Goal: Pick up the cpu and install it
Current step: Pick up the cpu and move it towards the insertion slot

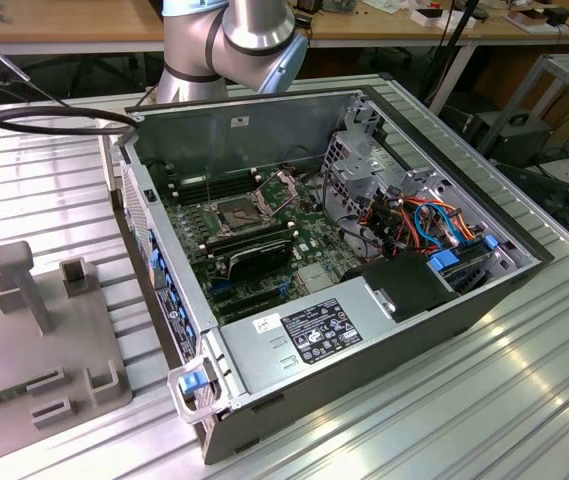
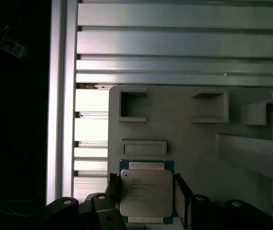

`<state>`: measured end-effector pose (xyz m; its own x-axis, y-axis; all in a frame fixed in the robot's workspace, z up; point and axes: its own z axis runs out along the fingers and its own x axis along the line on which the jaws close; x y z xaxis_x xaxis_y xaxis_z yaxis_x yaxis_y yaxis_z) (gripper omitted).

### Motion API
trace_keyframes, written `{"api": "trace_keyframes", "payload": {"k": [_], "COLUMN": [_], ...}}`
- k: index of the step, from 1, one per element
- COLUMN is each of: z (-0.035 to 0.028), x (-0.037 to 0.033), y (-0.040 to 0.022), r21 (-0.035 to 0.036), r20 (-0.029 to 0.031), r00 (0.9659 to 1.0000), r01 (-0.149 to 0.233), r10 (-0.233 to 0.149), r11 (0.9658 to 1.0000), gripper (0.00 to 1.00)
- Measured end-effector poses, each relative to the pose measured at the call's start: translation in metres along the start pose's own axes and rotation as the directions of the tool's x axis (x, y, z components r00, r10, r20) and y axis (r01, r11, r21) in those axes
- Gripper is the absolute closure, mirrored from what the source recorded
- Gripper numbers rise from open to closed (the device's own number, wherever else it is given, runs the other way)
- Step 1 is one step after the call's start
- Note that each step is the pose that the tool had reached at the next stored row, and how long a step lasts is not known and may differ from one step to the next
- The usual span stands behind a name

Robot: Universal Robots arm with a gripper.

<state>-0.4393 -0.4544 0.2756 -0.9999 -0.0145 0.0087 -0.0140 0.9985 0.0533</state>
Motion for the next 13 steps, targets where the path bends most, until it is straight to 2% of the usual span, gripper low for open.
{"api": "trace_keyframes", "payload": {"k": [5,13], "z": [-0.0004,-0.007], "x": [0.0,0.0001], "y": [0.0,0.0004], "r21": [0.0001,0.0001], "r20": [-0.0001,0.0], "r00": [1.0,1.0], "r01": [0.0,0.0], "r10": [0.0,0.0], "r11": [1.0,1.0], "gripper": [0.45,0.45]}}
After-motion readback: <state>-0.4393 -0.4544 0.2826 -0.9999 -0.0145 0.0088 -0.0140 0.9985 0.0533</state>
